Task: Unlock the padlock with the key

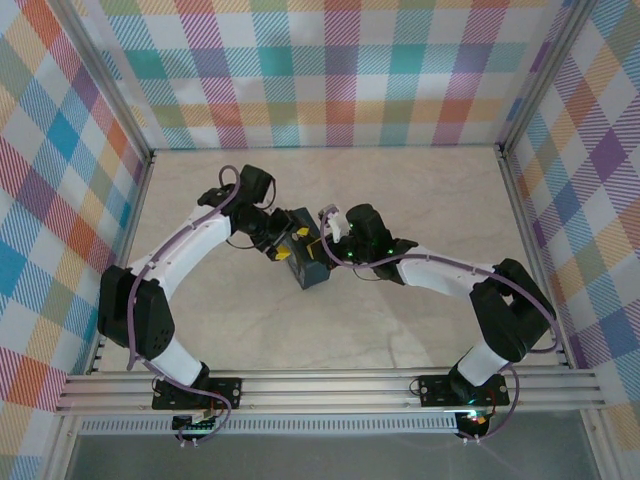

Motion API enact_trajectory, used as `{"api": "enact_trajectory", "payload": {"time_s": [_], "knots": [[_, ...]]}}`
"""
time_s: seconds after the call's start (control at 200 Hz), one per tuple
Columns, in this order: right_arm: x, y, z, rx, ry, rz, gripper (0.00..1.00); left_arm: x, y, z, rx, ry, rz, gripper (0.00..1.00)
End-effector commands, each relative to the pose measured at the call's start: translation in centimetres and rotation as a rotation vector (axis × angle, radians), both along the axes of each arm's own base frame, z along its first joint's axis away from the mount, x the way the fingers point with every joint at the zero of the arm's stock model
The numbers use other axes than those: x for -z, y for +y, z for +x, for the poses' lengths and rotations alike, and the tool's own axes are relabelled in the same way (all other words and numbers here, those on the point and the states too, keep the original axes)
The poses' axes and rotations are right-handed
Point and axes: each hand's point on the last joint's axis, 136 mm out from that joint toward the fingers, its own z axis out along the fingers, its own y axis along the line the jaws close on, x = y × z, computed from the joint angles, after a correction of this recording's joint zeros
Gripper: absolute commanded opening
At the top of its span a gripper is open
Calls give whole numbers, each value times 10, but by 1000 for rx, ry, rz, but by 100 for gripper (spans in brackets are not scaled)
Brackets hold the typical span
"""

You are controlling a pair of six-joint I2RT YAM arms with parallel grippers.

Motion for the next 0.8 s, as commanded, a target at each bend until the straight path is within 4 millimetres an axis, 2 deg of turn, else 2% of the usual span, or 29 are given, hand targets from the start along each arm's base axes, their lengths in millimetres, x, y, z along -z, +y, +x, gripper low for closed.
{"api": "enact_trajectory", "payload": {"time_s": [0.0, 0.195, 0.385, 0.535, 0.66, 0.795], "knots": [[-23, -3, 4, -39, -111, -49, 7, -16, 15, 9, -11, -65, 42, 65], [-30, -7, -1, -142, -168, -175, 7, -10, 38, 37, 31, -166, 242, 66], [-34, -14, -3, -224, -201, -302, 7, 12, 47, 55, 53, -176, 332, 67], [-42, -9, -7, -243, -159, -235, 11, 26, 45, 67, 49, -174, 333, 67], [-46, -8, -3, -214, -34, -109, 13, 31, 39, 71, 63, -170, 313, 64], [-32, -10, 2, -186, 42, -100, 21, 36, 41, 69, 85, -163, 327, 63]]}}
